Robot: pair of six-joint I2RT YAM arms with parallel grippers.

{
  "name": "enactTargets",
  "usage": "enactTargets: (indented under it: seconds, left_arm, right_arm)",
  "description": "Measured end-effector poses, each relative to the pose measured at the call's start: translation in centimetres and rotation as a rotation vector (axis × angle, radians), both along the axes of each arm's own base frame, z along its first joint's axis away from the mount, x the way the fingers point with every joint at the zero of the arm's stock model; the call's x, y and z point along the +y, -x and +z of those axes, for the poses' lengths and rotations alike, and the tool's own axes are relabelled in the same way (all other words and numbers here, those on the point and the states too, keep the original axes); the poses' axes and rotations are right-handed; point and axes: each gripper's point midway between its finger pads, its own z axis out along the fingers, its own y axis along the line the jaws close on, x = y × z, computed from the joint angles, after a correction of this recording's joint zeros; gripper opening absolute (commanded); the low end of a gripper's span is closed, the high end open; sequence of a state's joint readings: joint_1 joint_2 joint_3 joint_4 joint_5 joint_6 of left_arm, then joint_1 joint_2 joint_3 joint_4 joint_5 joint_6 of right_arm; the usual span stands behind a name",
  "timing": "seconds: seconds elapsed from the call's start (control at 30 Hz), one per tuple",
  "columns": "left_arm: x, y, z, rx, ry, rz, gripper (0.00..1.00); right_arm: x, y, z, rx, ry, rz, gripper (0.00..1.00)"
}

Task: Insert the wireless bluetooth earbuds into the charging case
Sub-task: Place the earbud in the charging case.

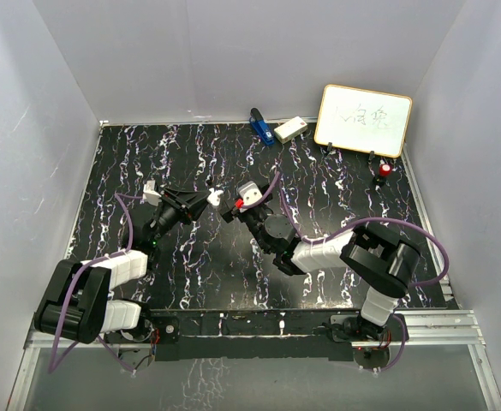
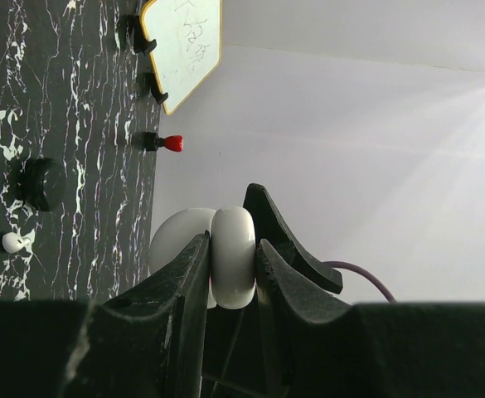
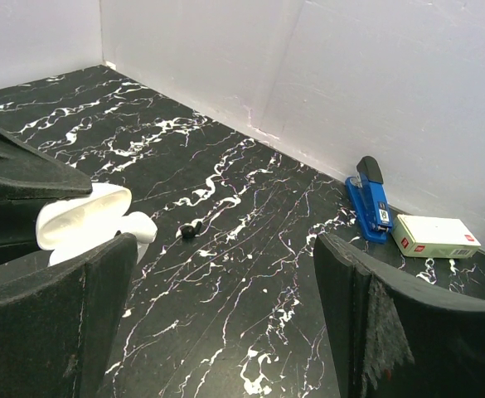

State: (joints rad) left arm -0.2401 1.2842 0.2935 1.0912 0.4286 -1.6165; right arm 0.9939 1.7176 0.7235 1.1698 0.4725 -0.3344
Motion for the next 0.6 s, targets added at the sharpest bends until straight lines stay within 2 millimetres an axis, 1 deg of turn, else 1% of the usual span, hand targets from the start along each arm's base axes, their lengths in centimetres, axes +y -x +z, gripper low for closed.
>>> enactTargets:
  seconds: [0.37,0.47,0.53,0.6]
  left_arm:
    - [-0.2,0.1,0.0,0.0,0.0,-0.005,0.0]
    - [-0.2,0.1,0.0,0.0,0.0,-0.006,0.0]
    - [-0.2,0.1,0.0,0.001,0.0,-0.005,0.0]
    - [-0.1,0.1,-0.1,0.002,-0.001,-0.003,0.0]
  right_arm:
    - [0.0,0.0,0.0,0.0,0.0,-0.001,0.86]
    - [-0.1,-0.1,0.0,0.0,0.001,-0.004,0.88]
    - [-0.5,-0.3,-0.1,0.004,0.0,-0.029,0.92]
    - [-1.4,-0.4,-0.2,0.018,-0.003,-0.07,0.93]
